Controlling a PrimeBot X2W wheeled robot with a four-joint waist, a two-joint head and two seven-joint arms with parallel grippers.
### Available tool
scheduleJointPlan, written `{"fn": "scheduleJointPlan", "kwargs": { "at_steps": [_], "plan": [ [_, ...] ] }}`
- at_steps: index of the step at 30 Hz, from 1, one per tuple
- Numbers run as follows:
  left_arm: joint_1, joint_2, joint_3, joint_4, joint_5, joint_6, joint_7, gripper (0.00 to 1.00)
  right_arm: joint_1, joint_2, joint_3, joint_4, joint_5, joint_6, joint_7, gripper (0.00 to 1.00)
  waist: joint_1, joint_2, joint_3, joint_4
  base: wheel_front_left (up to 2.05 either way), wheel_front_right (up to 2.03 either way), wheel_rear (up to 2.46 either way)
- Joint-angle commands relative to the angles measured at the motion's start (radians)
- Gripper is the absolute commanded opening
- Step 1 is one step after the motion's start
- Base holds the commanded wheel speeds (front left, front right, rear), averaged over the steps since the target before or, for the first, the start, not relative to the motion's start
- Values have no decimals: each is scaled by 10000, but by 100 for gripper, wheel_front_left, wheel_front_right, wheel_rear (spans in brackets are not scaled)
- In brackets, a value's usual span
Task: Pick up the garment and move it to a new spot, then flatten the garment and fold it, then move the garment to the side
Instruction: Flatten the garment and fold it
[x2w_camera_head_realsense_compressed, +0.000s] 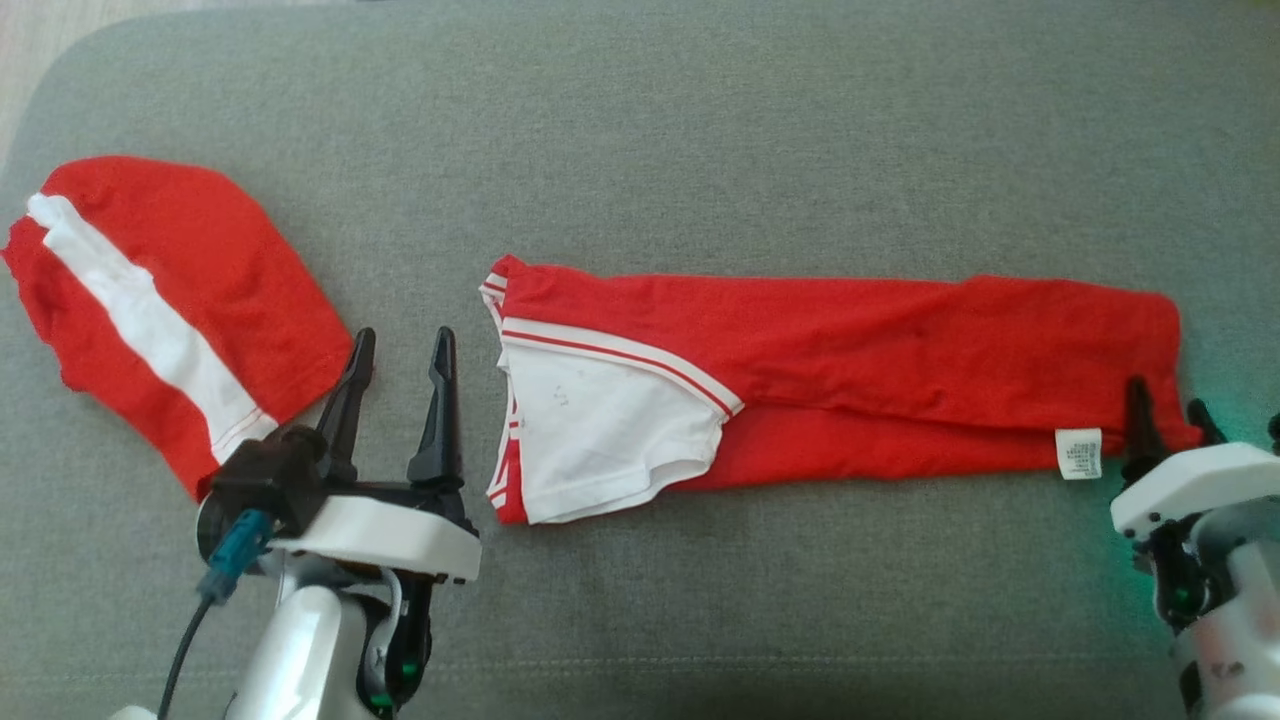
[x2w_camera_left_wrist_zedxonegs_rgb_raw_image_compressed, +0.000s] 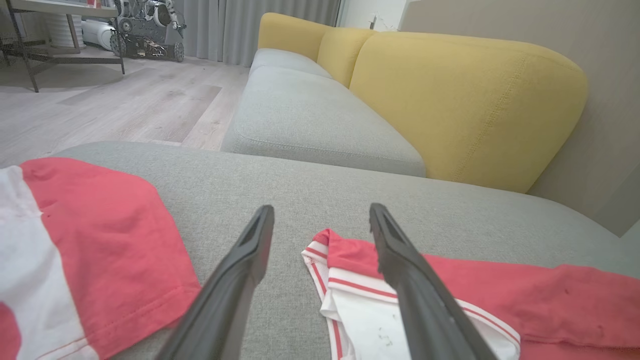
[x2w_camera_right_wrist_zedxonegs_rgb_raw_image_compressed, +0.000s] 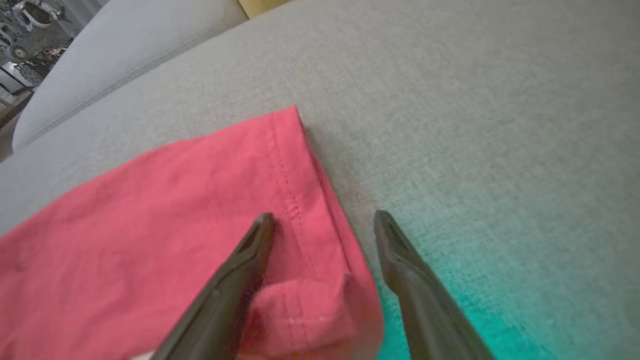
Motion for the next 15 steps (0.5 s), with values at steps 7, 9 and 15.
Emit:
{"fn": "scheduleJointPlan", "kwargs": {
  "at_steps": [7, 9, 15],
  "plan": [
    [-367, 22, 331, -242, 22, 45, -122, 100, -462, -327, 710, 238, 604, -7, -3, 0, 0, 0, -37, -23, 0, 0, 0],
    [-366, 22, 360, -221, 44, 41, -122, 100, -505, -435, 739, 353, 701, -7, -140, 0, 0, 0, -78, -65, 0, 0, 0],
    [-373, 22, 397, -207, 47, 18, -122, 100, -717, -795, 601, 846, 807, -7, -566, 0, 0, 0, -209, -169, 0, 0, 0]
  ]
}}
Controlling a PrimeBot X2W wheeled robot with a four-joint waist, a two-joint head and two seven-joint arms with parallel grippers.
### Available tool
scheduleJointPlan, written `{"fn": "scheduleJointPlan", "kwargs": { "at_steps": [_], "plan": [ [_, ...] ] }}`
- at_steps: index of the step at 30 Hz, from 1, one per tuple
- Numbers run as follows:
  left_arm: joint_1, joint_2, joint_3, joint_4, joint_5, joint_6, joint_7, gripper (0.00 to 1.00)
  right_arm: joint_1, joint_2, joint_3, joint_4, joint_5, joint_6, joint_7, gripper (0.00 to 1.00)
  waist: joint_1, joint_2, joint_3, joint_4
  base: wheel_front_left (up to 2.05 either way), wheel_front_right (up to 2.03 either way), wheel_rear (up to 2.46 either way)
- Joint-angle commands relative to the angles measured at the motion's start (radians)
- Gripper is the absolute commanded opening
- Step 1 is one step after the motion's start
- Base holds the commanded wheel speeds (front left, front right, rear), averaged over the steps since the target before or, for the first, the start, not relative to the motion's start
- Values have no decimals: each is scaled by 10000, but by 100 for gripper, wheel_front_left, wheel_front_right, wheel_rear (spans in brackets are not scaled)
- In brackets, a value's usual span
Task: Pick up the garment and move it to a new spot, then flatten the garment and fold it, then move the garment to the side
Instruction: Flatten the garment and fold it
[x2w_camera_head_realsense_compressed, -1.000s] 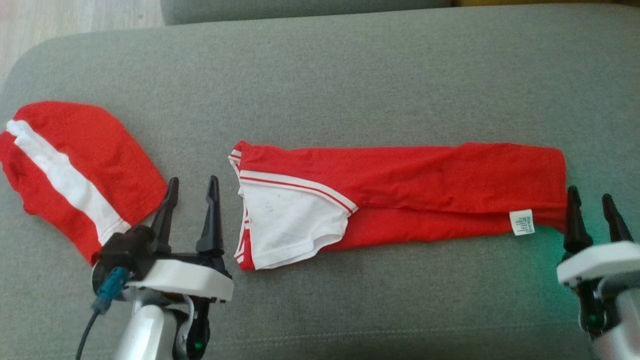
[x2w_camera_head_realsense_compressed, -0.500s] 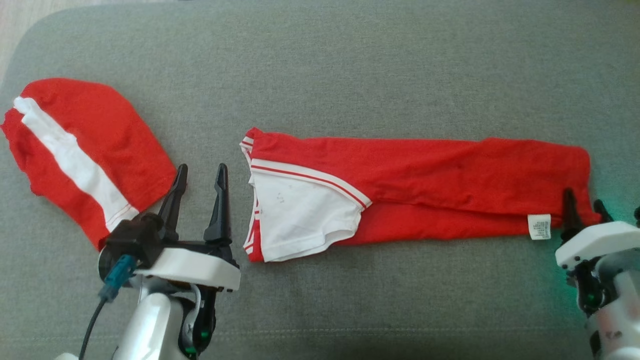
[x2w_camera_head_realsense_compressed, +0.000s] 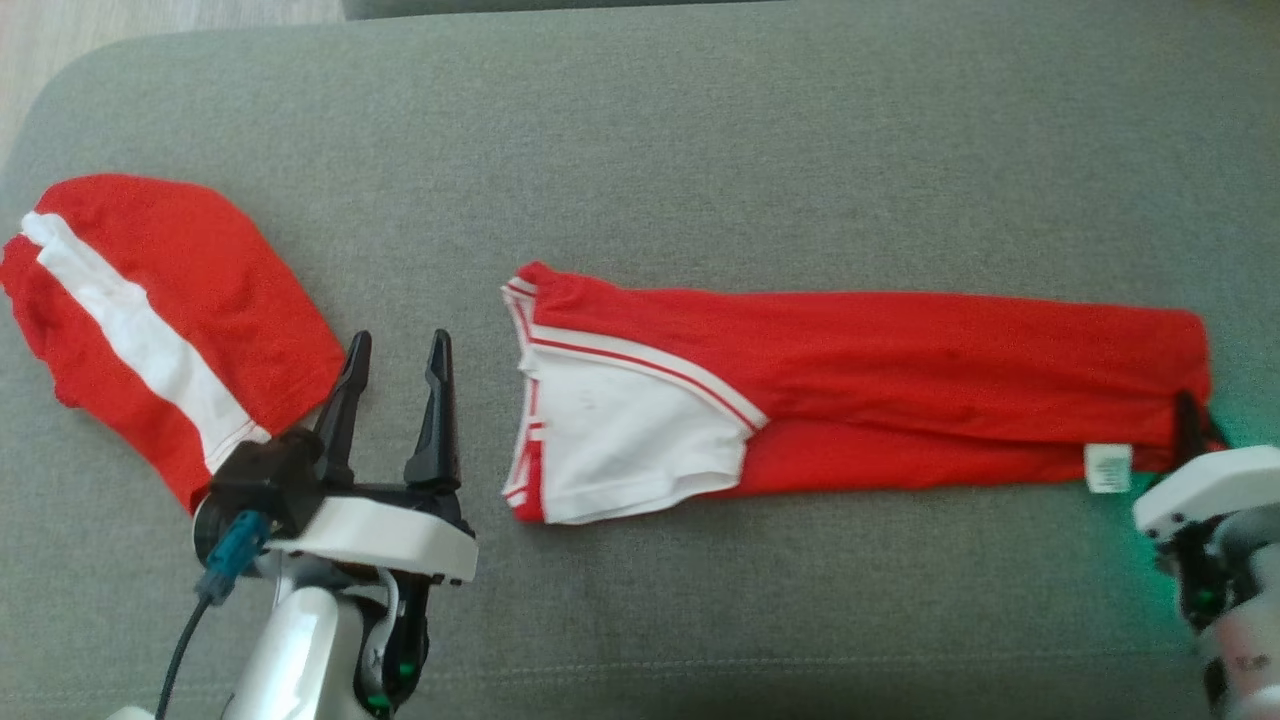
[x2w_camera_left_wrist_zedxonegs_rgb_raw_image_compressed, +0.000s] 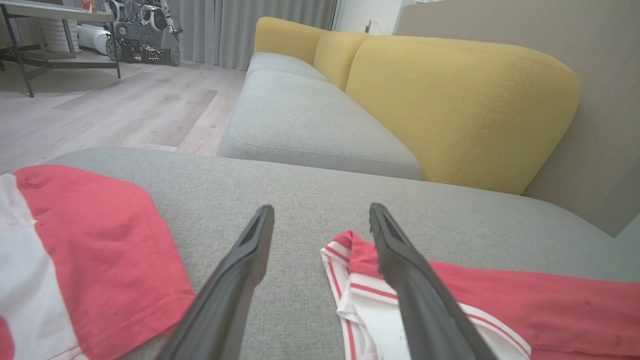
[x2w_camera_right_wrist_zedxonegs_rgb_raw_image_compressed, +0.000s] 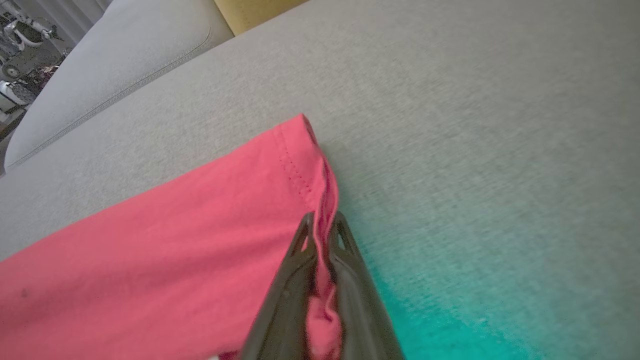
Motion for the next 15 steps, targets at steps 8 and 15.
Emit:
{"fn": "scheduleJointPlan", "kwargs": {
  "at_steps": [8, 15],
  "plan": [
    [-299, 22, 325, -306, -12, 13, -122, 100, -641, -939, -240, 594, -215, -7, -707, 0, 0, 0, -134, -49, 0, 0, 0],
    [-179, 22, 324, -286, -152, 36, -122, 100, -1210, -1210, -745, 1394, -1330, -7, -1216, 0, 0, 0, -362, -60, 0, 0, 0]
  ]
}}
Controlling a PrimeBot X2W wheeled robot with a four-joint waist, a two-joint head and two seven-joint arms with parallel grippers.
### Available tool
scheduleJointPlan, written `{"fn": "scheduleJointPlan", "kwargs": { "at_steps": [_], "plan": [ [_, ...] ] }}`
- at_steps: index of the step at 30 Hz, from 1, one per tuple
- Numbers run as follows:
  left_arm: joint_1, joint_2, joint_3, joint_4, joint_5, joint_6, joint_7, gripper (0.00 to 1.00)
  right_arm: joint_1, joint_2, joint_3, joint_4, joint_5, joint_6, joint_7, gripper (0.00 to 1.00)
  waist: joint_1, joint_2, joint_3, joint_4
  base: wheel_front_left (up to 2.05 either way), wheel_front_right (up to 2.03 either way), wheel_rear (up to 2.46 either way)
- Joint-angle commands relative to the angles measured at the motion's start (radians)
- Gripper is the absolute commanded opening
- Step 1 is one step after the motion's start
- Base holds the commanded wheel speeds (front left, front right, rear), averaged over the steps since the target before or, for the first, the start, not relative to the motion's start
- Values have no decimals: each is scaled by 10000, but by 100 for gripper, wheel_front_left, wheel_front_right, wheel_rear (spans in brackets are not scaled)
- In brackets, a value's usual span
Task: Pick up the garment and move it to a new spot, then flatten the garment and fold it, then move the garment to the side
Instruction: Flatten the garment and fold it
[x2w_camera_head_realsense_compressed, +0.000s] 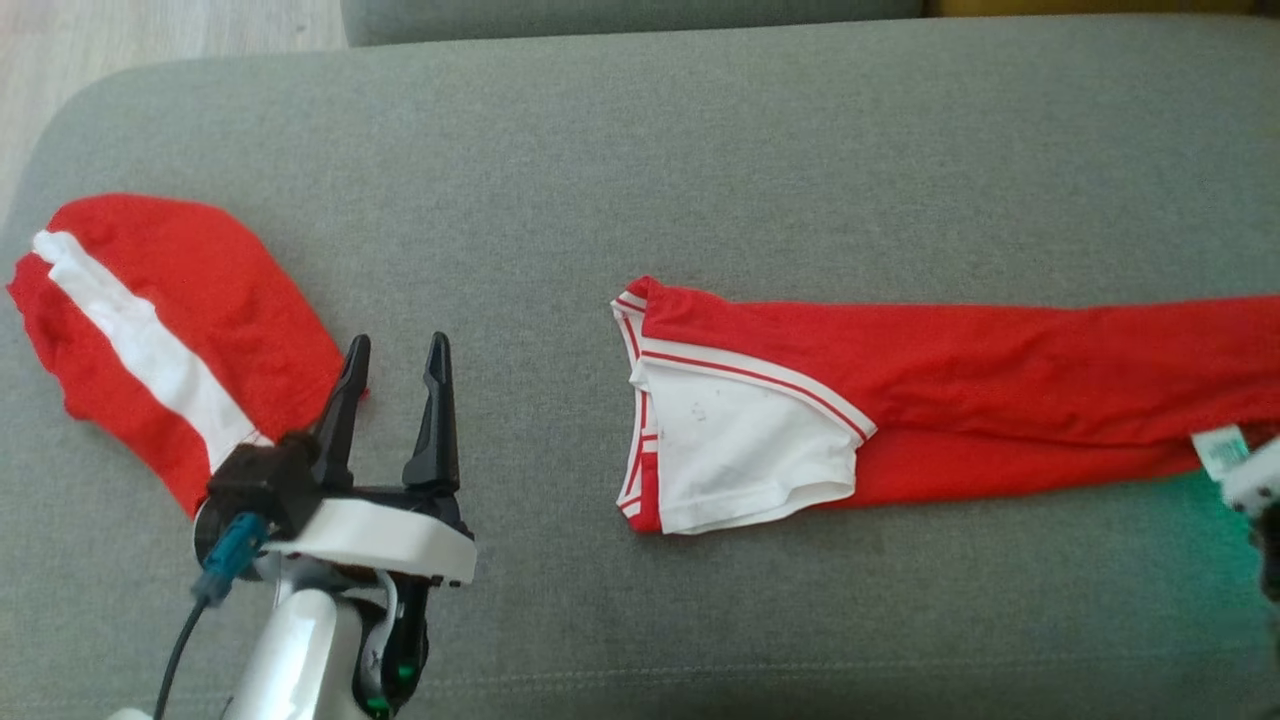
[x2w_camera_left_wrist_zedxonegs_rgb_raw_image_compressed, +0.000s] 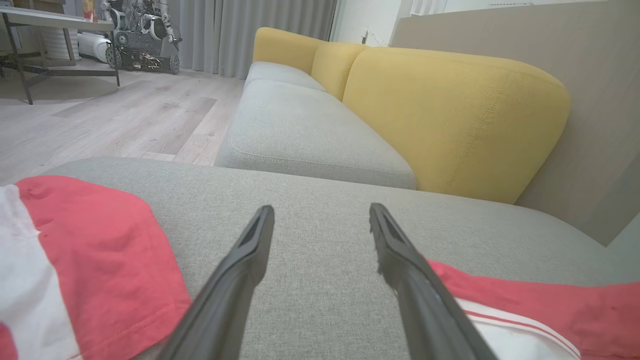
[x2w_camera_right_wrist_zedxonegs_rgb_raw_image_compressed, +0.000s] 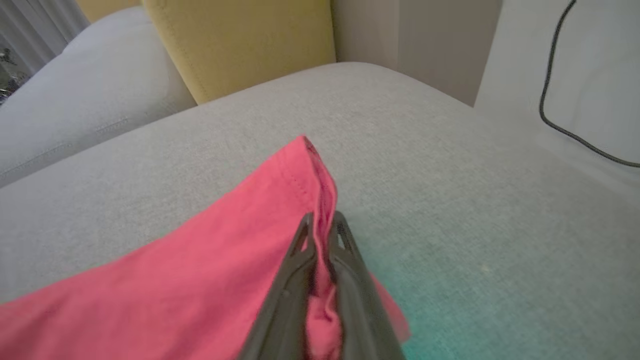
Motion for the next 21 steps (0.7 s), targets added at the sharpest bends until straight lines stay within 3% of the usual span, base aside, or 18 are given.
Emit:
{"fn": "scheduleJointPlan", "kwargs": {
  "at_steps": [1, 7, 14, 21],
  "plan": [
    [-186, 24, 327, -306, -56, 43, -122, 100, -302, -97, 165, -230, -101, -7, -188, 0, 0, 0, -57, -24, 0, 0, 0],
    [50, 24, 411, -275, -248, 100, -122, 100, -812, 1140, 568, -929, -99, -7, 68, 0, 0, 0, -546, -277, 0, 0, 0],
    [197, 24, 435, -286, -391, 134, -122, 100, -677, 2606, 1582, -2864, 551, -7, 1105, 0, 0, 0, -888, -364, 0, 0, 0],
    [327, 24, 485, -316, -459, 109, -122, 100, 327, 3303, 2824, -5382, 1674, -7, 2401, 0, 0, 0, -948, -213, 0, 0, 0]
  ]
}}
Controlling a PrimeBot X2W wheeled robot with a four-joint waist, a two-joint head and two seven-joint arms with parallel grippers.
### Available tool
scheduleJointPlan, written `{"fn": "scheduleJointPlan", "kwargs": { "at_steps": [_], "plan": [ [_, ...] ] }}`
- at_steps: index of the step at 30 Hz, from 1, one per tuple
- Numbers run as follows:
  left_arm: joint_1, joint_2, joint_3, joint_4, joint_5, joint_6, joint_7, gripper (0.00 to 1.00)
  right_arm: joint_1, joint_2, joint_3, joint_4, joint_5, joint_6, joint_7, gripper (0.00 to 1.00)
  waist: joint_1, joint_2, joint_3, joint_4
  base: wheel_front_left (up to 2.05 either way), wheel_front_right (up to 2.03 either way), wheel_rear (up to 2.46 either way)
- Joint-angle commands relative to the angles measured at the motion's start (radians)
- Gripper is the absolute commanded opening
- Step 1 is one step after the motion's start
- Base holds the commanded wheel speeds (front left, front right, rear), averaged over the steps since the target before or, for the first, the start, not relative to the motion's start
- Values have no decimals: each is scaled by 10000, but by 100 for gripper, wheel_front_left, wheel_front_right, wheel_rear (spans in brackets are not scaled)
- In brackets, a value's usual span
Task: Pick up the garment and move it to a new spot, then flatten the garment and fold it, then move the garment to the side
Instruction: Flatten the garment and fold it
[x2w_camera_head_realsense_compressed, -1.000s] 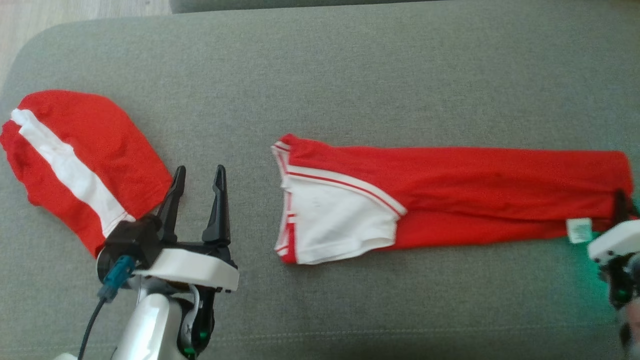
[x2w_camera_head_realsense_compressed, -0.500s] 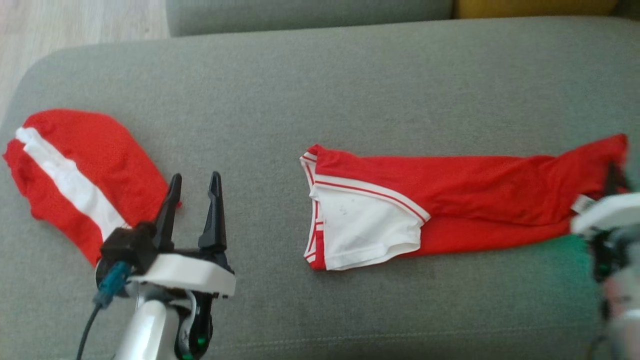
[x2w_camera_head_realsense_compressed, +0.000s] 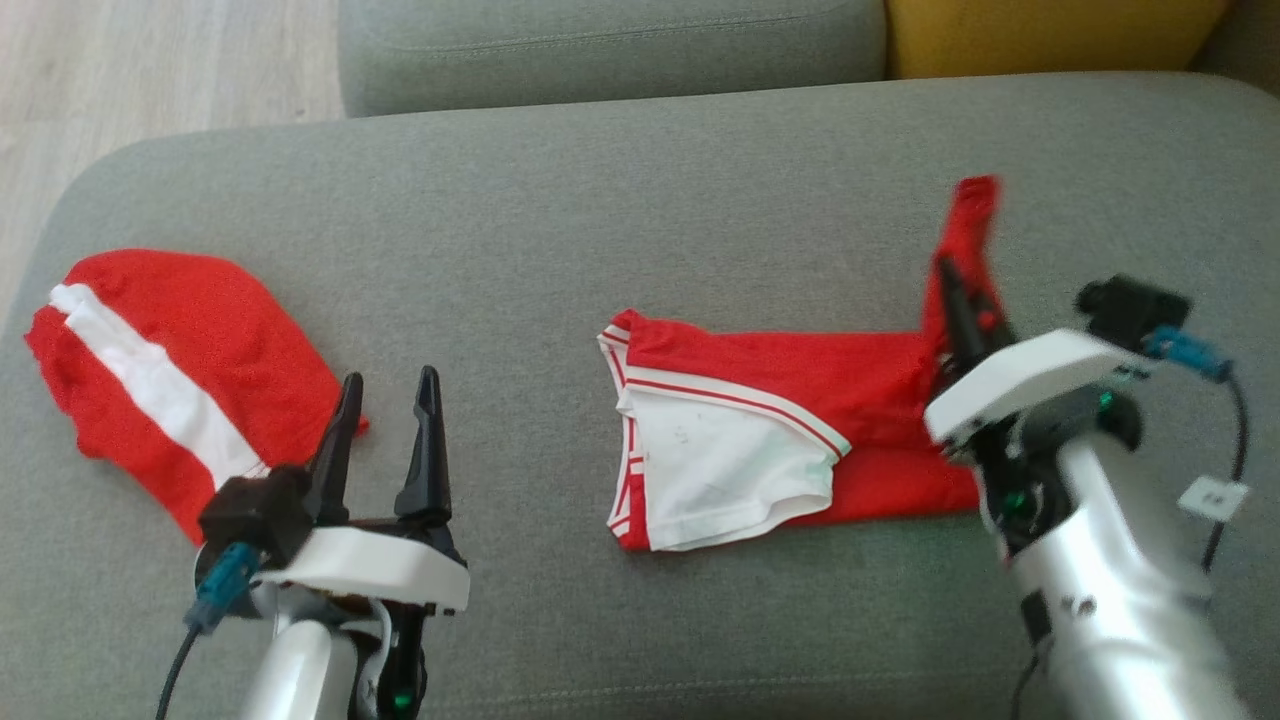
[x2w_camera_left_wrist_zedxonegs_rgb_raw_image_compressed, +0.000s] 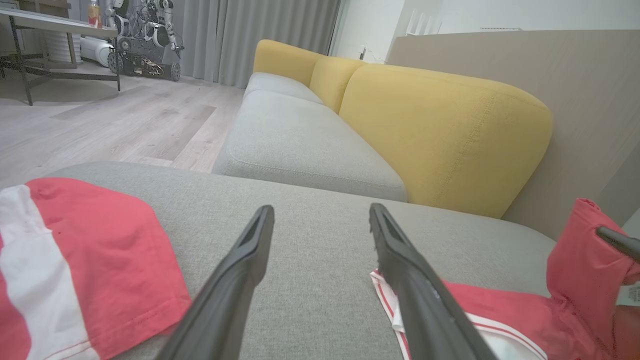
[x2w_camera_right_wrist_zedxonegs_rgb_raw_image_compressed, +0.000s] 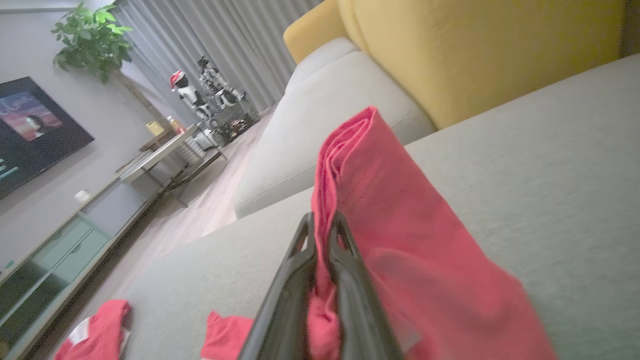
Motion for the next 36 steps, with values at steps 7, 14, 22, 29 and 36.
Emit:
{"fn": "scheduleJointPlan", "kwargs": {
  "at_steps": [7, 14, 22, 29, 36],
  "plan": [
    [-206, 26, 253, -309, -125, 12, -122, 100, 1073, 217, 2073, -2151, 1635, -7, 648, 0, 0, 0, 100, 376, 0, 0, 0],
    [-273, 26, 90, -241, -160, 20, -122, 100, 1237, 219, 3104, -2224, 2189, -7, 83, 0, 0, 0, 258, 712, 0, 0, 0],
    [-371, 26, -135, -261, -283, 130, -122, 100, 827, 220, 3961, -1358, 2790, -7, -849, 0, 0, 0, 660, 1143, 0, 0, 0],
    [-445, 26, -271, -219, -379, 223, -122, 100, 669, 221, 5025, -1135, 4201, -7, -1399, 100, 0, 0, 882, 1360, 0, 0, 0],
    [-464, 26, -237, -197, -416, 295, -122, 100, 44, 221, 5207, -482, 4280, -7, -1887, 100, 0, 0, 871, 1189, 0, 0, 0]
  ]
}}
